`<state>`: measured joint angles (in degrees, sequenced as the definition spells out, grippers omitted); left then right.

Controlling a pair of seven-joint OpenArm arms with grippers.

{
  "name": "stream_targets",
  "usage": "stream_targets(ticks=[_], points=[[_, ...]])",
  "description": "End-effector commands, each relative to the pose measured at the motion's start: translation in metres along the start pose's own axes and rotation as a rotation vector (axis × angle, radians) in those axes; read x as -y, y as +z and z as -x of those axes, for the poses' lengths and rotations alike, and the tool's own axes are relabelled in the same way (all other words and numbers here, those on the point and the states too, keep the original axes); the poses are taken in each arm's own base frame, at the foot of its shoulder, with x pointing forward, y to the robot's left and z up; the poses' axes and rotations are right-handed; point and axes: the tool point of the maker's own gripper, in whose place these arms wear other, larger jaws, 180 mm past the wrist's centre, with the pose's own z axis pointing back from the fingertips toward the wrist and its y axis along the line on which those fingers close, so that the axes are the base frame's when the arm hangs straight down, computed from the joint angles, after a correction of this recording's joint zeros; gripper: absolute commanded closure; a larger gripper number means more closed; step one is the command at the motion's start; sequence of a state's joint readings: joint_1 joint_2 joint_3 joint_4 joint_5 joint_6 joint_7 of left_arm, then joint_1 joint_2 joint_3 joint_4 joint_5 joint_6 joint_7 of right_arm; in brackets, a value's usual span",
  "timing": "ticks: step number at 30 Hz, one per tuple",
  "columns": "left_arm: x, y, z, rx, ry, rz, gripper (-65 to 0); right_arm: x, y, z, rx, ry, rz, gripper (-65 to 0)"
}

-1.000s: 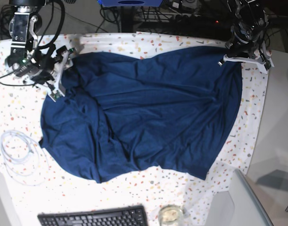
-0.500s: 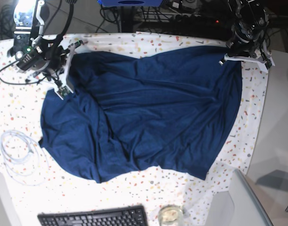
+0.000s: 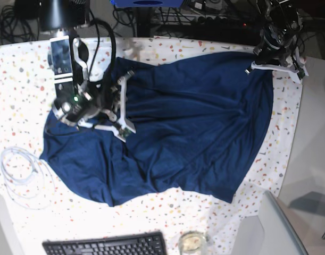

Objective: Layout the t-shirt on the table in an organized manner, then fold the t-shirt properly
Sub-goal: 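Reach the right gripper over the shirt and grasp its hem, then pull the grasped shirt edge outward with the right gripper, stretching it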

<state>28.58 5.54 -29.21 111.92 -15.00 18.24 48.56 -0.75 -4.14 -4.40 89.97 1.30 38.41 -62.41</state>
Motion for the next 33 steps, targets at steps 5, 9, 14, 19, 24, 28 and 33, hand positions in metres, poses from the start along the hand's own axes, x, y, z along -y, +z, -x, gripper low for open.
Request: stream_targets(ticks=[5, 9, 14, 19, 24, 28, 33], points=[[-0.002, 0.004, -0.012, 0.042, -0.005, -0.007, 0.0, 0.068, 0.046, 0.003, 0.112, -0.14, 0.177, -47.0], [-0.007, 0.003, -0.019, 0.058, -0.025, -0.013, 0.0, 0.114, 0.083, 0.064, 0.119, -0.378, 0.323, -50.3], [-0.006, 0.003, -0.023, 0.065, -0.031, -0.012, 0.0, 0.109, 0.078, 0.143, 0.008, -0.646, 0.254, -50.3], [-0.006, 0.003, -0.023, 0.065, -0.031, -0.012, 0.0, 0.081, 0.053, 0.159, 0.045, -0.847, 0.02, -50.6], [-0.008, 0.003, -0.022, 0.062, -0.032, -0.015, 0.0, 0.069, 0.031, 0.138, 0.123, -0.909, -0.146, -50.6], [-0.008, 0.003, -0.021, 0.061, -0.032, -0.016, 0.0, 0.068, 0.023, 0.123, 0.175, -0.939, -0.201, -50.6], [-0.009, 0.003, -0.021, 0.06, -0.033, -0.017, 0.0, 0.075, 0.012, 0.116, 0.22, -1.045, -0.265, -50.4]])
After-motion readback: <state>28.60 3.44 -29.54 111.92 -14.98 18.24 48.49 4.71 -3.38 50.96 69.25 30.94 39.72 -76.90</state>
